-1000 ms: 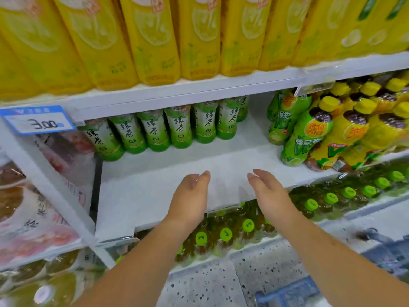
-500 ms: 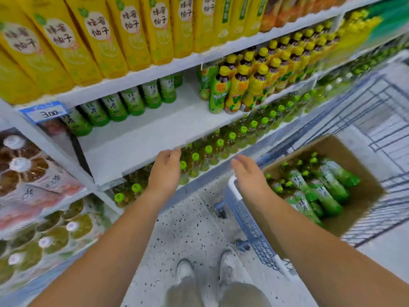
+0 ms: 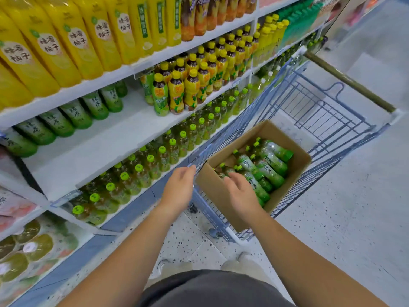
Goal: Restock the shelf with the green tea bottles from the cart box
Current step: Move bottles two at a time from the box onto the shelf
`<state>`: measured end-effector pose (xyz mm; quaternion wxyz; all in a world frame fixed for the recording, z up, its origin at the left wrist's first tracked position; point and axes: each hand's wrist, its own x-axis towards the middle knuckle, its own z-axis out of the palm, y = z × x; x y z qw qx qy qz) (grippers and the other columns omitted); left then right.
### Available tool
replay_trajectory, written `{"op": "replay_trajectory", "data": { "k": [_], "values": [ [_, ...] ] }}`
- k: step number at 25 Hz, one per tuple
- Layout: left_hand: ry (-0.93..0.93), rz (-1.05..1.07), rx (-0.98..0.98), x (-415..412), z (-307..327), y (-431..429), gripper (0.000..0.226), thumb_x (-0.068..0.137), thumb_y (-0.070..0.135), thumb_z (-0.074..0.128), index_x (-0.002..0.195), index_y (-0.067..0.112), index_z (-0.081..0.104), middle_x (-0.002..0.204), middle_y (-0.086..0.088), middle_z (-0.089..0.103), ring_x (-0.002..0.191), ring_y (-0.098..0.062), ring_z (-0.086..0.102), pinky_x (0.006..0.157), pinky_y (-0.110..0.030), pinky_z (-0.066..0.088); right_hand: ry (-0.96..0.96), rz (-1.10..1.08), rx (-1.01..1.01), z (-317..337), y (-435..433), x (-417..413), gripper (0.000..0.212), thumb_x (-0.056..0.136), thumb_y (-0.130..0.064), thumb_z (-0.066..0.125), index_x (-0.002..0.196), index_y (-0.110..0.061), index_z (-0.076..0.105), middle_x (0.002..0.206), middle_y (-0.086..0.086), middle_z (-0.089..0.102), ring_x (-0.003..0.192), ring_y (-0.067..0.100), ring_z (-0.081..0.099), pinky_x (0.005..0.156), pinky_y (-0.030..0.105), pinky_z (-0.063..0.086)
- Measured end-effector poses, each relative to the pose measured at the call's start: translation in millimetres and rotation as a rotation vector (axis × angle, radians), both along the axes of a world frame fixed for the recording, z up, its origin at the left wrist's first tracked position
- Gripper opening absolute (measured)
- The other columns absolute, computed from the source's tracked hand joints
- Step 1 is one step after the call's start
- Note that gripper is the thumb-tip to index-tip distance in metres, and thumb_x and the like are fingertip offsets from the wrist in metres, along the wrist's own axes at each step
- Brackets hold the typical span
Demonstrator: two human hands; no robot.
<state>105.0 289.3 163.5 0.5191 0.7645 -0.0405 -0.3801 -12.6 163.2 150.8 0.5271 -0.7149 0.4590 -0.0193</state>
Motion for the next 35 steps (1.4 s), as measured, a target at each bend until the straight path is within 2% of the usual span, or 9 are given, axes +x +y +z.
{"op": "replay_trajectory", "data": {
  "k": [6,10,12,15,20,24,29,32,35],
  "values": [
    [0.052,-0.100,0.017,-59.6,-6.6,-91.2,0.050,0.101,0.055,0.039,0.140,0.025,0.046,0.128,0.010,0.050,0.117,-0.015,0.049,0.095,-0.037,0.038,0.035,-0.014,0.048,-14.9,-86.9,-56.7,0.050,0.101,-0.044,0.050,0.145,-0.021,0.047,0.138,-0.001,0.056,0.116,0.013,0.054,0.098,0.032,0.041],
    [0.012,-0.057,0.047,-101.6,-9.2,-164.5,0.041,0.103,0.051,0.040,0.126,0.020,0.052,0.107,0.011,0.051,0.094,-0.007,0.051,0.089,-0.037,0.042,0.067,0.072,0.056,-21.2,-161.2,-86.9,0.053,0.101,-0.045,0.049,0.147,-0.021,0.043,0.139,-0.001,0.054,0.125,0.017,0.053,0.104,0.034,0.041],
    [0.017,-0.017,0.065,-117.5,-12.8,-196.6,0.044,0.103,0.050,0.040,0.134,0.019,0.051,0.123,0.007,0.053,0.110,-0.013,0.051,0.095,-0.034,0.039,0.076,0.118,0.063,-24.5,-197.7,-96.6,0.054,0.101,-0.046,0.049,0.147,-0.021,0.043,0.141,-0.001,0.053,0.124,0.016,0.052,0.103,0.033,0.041],
    [0.028,0.049,0.089,-133.4,-22.1,-236.7,0.043,0.102,0.052,0.040,0.131,0.022,0.051,0.136,0.003,0.054,0.111,-0.011,0.048,0.094,-0.032,0.035,0.114,0.179,0.059,-30.0,-250.2,-101.9,0.054,0.101,-0.045,0.048,0.149,-0.020,0.041,0.138,0.000,0.054,0.121,0.017,0.054,0.103,0.035,0.042],
    [0.134,0.130,0.094,-140.0,-37.9,-281.6,0.060,0.103,0.051,0.041,0.152,0.016,0.038,0.152,0.001,0.043,0.137,-0.017,0.041,0.101,-0.028,0.030,0.167,0.234,0.052,-51.1,-310.2,-96.4,0.050,0.102,-0.044,0.049,0.147,-0.023,0.044,0.142,-0.002,0.053,0.118,0.014,0.051,0.097,0.029,0.038],
    [0.177,0.123,0.118,-121.7,-73.8,-298.4,0.061,0.103,0.051,0.040,0.153,0.017,0.034,0.154,0.002,0.041,0.139,-0.017,0.040,0.107,-0.031,0.031,0.228,0.250,0.060,-84.3,-339.3,-78.1,0.052,0.101,-0.045,0.049,0.147,-0.023,0.043,0.143,-0.002,0.052,0.126,0.017,0.051,0.103,0.032,0.040],
    [0.213,0.062,0.203,-90.2,-149.3,-319.7,0.064,0.100,0.058,0.040,0.153,0.021,0.034,0.150,0.002,0.044,0.129,-0.018,0.046,0.097,-0.033,0.035,0.298,0.266,0.010,-140.2,-373.4,-61.8,0.055,0.100,-0.048,0.048,0.149,-0.024,0.042,0.145,-0.002,0.051,0.131,0.018,0.050,0.111,0.042,0.038],
    [0.221,0.003,0.258,-73.4,-190.6,-336.4,0.063,0.100,0.058,0.039,0.152,0.022,0.034,0.150,0.001,0.045,0.131,-0.021,0.046,0.100,-0.035,0.036,0.329,0.266,-0.020,-172.8,-397.9,-49.6,0.056,0.101,-0.046,0.047,0.150,-0.021,0.040,0.146,0.001,0.050,0.132,0.020,0.049,0.111,0.041,0.039],
    [0.219,-0.015,0.267,-59.7,-232.9,-352.8,0.068,0.100,0.058,0.040,0.154,0.019,0.030,0.133,0.002,0.054,0.114,-0.016,0.054,0.096,-0.033,0.039,0.377,0.280,-0.069,-205.6,-422.0,-36.6,0.056,0.101,-0.045,0.048,0.150,-0.019,0.040,0.147,0.003,0.049,0.133,0.022,0.048,0.110,0.038,0.037]
  ]
}}
